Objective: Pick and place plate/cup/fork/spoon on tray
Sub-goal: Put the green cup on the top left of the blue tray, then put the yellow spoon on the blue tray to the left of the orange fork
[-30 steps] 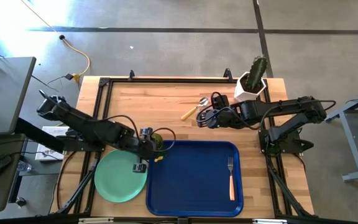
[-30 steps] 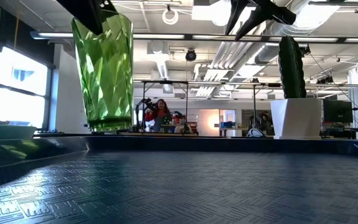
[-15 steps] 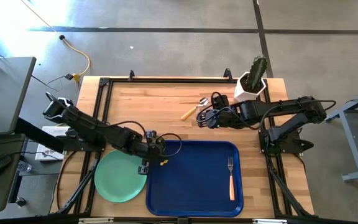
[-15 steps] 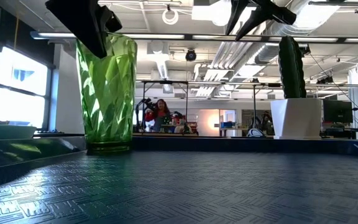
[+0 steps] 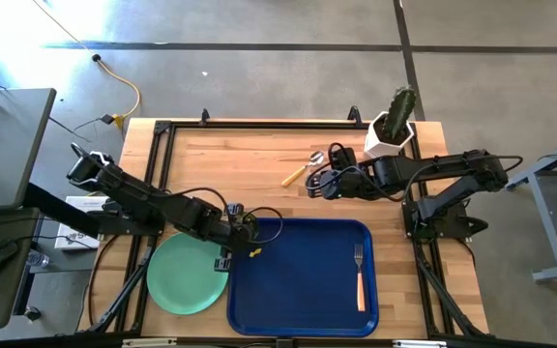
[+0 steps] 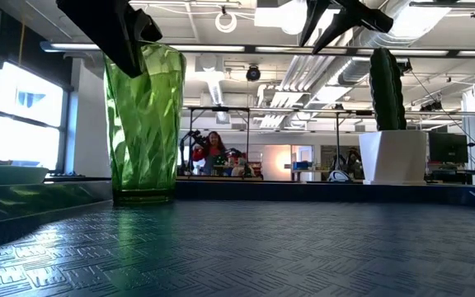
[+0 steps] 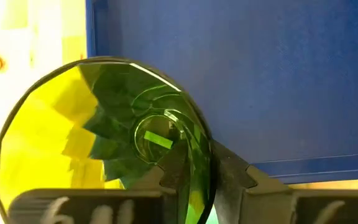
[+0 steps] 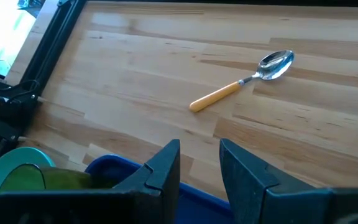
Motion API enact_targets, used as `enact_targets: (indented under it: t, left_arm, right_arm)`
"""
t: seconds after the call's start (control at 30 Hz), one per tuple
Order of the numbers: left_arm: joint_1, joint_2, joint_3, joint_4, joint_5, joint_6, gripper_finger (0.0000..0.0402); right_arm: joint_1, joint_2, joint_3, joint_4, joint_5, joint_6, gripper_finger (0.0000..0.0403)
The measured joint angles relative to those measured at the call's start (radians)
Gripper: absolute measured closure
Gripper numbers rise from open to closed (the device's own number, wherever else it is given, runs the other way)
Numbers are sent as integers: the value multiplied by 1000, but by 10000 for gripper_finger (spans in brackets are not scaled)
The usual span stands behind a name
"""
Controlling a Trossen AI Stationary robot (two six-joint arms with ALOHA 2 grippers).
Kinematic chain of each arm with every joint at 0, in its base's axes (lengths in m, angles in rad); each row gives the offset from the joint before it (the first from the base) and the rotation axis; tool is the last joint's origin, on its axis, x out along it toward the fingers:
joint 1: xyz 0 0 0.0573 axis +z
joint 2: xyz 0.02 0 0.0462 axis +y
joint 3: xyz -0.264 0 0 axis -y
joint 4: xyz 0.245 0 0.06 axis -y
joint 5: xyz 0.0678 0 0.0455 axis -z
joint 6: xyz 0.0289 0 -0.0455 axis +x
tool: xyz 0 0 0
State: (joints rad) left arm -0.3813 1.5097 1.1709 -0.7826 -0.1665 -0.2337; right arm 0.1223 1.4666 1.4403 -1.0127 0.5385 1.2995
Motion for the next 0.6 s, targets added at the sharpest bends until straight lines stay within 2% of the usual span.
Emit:
enact_targets:
  t: [0.33,0.6]
  left_arm:
    - [1,0,3,0,26,0,304]
    - [1,0,62,0,29,1,276]
  right_arm:
    - [0,0,0,0,0,-1,300]
    - [0,0,0,0,0,-1,300]
